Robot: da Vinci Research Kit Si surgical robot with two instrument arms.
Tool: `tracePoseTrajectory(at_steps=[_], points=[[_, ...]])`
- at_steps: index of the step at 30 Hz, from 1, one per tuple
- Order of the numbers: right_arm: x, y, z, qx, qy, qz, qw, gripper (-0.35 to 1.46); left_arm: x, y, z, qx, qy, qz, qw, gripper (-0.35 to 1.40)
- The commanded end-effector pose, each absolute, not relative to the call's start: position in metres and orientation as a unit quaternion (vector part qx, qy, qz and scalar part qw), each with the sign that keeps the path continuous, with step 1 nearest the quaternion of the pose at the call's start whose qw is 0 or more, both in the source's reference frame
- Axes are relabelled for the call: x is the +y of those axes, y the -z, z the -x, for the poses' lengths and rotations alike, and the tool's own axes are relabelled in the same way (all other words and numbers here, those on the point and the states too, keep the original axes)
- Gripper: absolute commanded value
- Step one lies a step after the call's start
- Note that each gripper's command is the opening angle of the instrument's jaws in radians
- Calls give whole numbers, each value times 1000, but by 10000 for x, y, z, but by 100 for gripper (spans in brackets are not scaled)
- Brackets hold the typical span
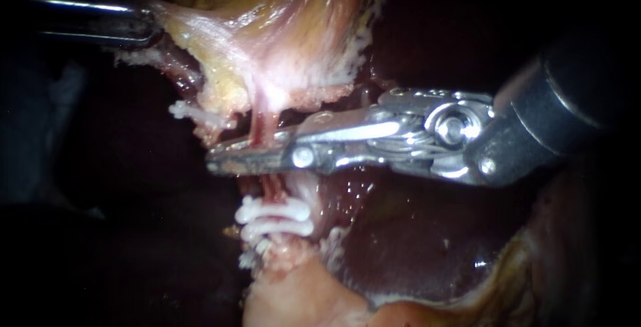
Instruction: Going back third clip right tube
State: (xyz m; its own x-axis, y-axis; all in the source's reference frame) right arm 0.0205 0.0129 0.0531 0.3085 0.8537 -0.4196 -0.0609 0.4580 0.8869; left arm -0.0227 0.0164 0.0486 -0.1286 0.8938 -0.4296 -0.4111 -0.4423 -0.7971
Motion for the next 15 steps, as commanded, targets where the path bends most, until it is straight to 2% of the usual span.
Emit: tracePoseTrajectory(at_steps=[1, 6, 7, 8, 10, 12, 15], points=[[129, -531, -205, 489, -327, -405, 700, -35, 164, -485, 227, -255, -706, 471, 462, -35], [129, -532, -205, 489, -324, -409, 699, -34, 164, -485, 227, -255, -706, 471, 462, -35], [130, -532, -205, 492, -324, -410, 696, -20, 163, -485, 227, -255, -706, 471, 462, -35], [130, -533, -205, 497, -325, -410, 693, 2, 163, -485, 227, -255, -706, 471, 462, -35], [131, -536, -208, 507, -327, -409, 684, 30, 163, -486, 228, -255, -706, 471, 462, -35], [132, -541, -212, 513, -328, -408, 680, 42, 163, -486, 228, -255, -706, 471, 462, -35], [129, -552, -214, 513, -326, -407, 682, 45, 163, -486, 228, -255, -706, 471, 462, -35]])
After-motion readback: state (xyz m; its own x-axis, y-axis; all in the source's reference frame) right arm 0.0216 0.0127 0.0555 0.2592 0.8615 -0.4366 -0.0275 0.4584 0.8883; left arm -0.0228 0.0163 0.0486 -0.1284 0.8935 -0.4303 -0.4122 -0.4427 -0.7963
